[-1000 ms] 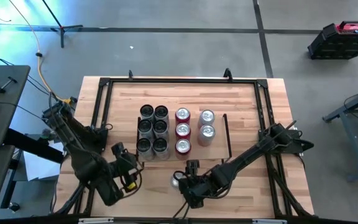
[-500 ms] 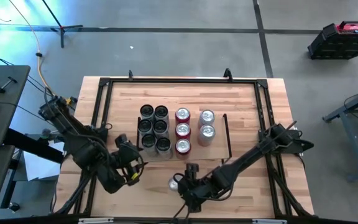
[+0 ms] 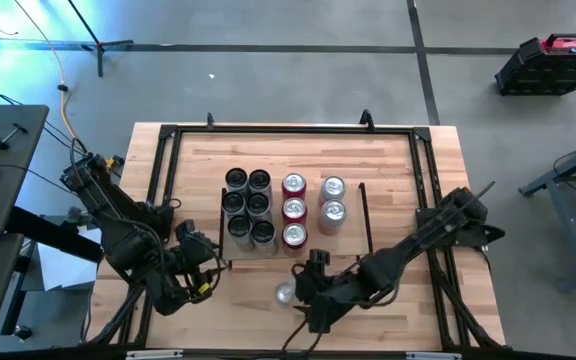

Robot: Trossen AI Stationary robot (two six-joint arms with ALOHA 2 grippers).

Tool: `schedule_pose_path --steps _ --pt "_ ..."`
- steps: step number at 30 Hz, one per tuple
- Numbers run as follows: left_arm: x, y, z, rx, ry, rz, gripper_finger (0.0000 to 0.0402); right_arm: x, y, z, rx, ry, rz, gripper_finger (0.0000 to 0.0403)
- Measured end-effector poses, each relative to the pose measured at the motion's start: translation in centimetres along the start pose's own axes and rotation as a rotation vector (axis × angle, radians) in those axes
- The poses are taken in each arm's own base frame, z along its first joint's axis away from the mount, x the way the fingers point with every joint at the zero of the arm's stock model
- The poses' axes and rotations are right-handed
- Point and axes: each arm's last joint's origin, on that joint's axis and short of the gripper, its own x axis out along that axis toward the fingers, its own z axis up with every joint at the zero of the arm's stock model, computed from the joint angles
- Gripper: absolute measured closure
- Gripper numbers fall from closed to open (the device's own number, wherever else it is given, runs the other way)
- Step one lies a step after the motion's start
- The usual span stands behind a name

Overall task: Place canned beverage on shelf
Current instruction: Adjust the soda cans on the shelf

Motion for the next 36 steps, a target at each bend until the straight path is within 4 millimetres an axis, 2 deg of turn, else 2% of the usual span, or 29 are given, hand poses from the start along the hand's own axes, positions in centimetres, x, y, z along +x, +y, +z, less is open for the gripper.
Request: schedule_pose_path --steps 3,8,11,16,19,22,27,31,36 --pt "-0.7 -0.2 0.1 -0.018 -0.007 -0.058 0.0145 -2.0 -0.4 1.1 -0.028 -0.093 0.007 0.0092" --pt "-3.6 -0.7 1.8 -0.040 -0.095 -0.179 0.0145 -4.7 -0.9 3.5 -0.086 -0.335 -0.062 0.0092" --pt "-5.1 -0.7 3.1 -0.038 -0.198 -0.184 0.0145 -5.4 -2.0 4.3 -0.108 -0.388 -0.149 0.0092" --pt "-6.6 -0.1 5.2 -0.001 -0.342 -0.137 0.0145 -5.6 -4.4 4.9 -0.110 -0.358 -0.224 0.0092" --pt "-6.3 0.6 6.5 0.008 -0.361 -0.095 0.0145 -5.3 -5.4 5.3 -0.105 -0.343 -0.232 0.0092" --pt "-5.3 1.6 8.0 0.017 -0.345 -0.050 0.0145 -5.0 -6.1 5.5 -0.097 -0.336 -0.224 0.0092" --pt "-3.5 3.4 9.7 0.071 -0.324 0.070 0.0145 -5.0 -6.1 5.5 -0.094 -0.332 -0.205 0.0092" --pt "-2.2 5.2 9.7 0.108 -0.182 0.125 0.0145 -5.2 -5.4 5.2 -0.100 -0.330 -0.188 0.0092" --pt "-1.3 5.6 9.7 0.143 -0.137 0.135 0.0145 -5.5 -4.7 4.8 -0.101 -0.326 -0.199 0.0092"
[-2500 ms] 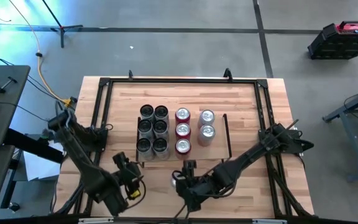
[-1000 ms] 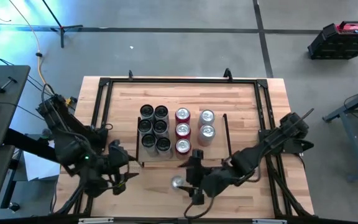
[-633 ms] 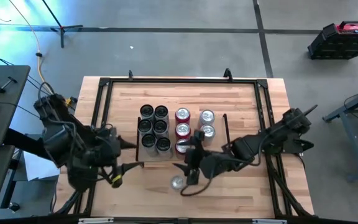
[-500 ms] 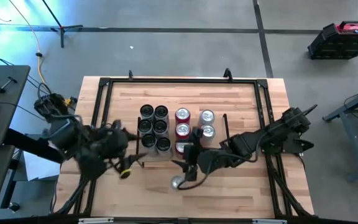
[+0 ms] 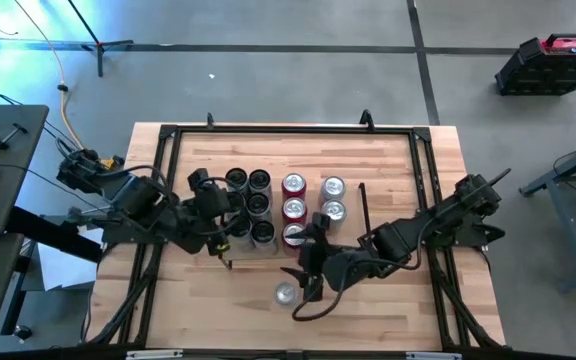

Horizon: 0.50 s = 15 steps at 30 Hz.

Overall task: Place canned beverage on shelf
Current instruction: Adjust the soda cans on the shelf

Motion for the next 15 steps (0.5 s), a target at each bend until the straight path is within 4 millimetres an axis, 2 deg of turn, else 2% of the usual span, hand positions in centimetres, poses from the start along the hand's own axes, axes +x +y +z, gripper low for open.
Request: schedule_pose_path --steps 6,15 --pt "0.1 -0.1 -0.1 0.086 0.020 -0.021 0.0145 -0.1 0.1 -0.1 -0.006 0.005 -0.012 0.0092" --pt "1.4 -0.6 0.0 0.145 0.072 -0.006 0.0145 0.0 -0.1 -0.1 -0.003 0.007 -0.018 0.0092"
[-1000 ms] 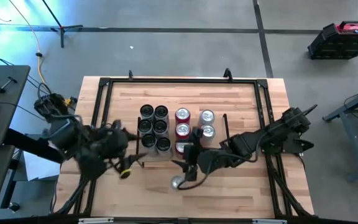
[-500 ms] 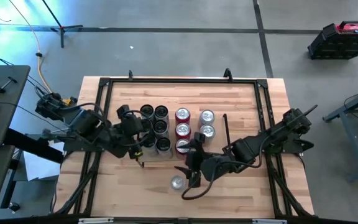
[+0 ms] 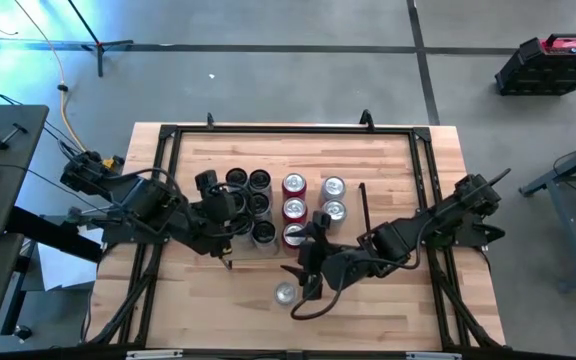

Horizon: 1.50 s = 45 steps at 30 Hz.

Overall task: Place canned beverage on shelf
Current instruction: Adjust the soda cans on the shelf

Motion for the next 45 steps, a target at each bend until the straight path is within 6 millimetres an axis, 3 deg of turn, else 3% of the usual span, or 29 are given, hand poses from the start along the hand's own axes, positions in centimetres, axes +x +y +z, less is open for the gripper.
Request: schedule_pose_path --steps 20,25,30,38,45 --pt "-1.5 1.2 -0.5 -0.013 0.042 -0.073 0.0145 0.0 -0.1 0.1 -0.007 -0.007 -0.021 0.0092" --pt "-2.2 1.6 0.1 -0.024 0.005 -0.088 0.0145 0.1 -1.0 1.3 -0.031 -0.099 -0.113 0.0092" --pt "-2.6 1.9 0.2 -0.020 -0.011 -0.081 0.0145 1.5 -3.1 1.4 -0.088 -0.065 -0.148 0.0092" --pt "-2.6 1.9 0.3 -0.052 -0.009 -0.083 0.0145 2.0 -4.4 1.0 -0.120 0.010 -0.012 0.0092" --pt "-2.6 1.9 0.3 -0.066 -0.011 -0.080 0.0145 2.6 -4.9 0.4 -0.139 0.060 -0.021 0.0092"
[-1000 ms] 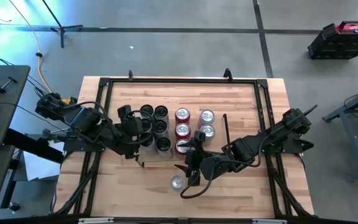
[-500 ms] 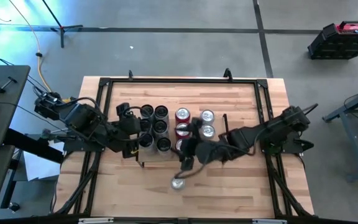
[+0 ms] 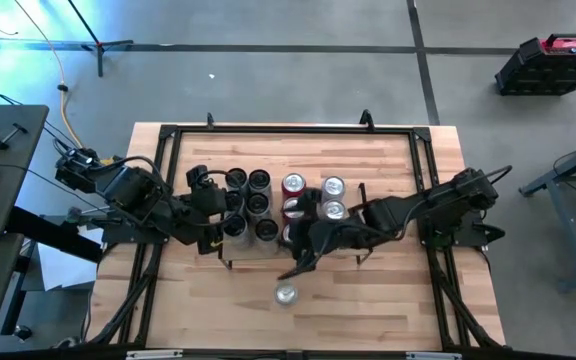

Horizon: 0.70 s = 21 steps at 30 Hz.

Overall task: Place canned beverage on shelf
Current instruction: Adjust the soda cans on the shelf

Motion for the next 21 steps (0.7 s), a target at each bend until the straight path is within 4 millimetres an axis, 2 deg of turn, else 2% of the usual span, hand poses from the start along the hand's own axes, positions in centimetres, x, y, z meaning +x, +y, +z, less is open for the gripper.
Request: schedule_pose_path --steps 15,21 --pt "0.0 0.0 0.1 0.004 -0.010 0.010 0.0145 0.7 -1.0 0.0 -0.006 0.005 -0.037 0.0092" --pt "0.0 0.0 0.1 -0.044 0.002 -0.012 0.0145 0.8 -1.4 0.1 0.014 -0.003 -0.047 0.0092"
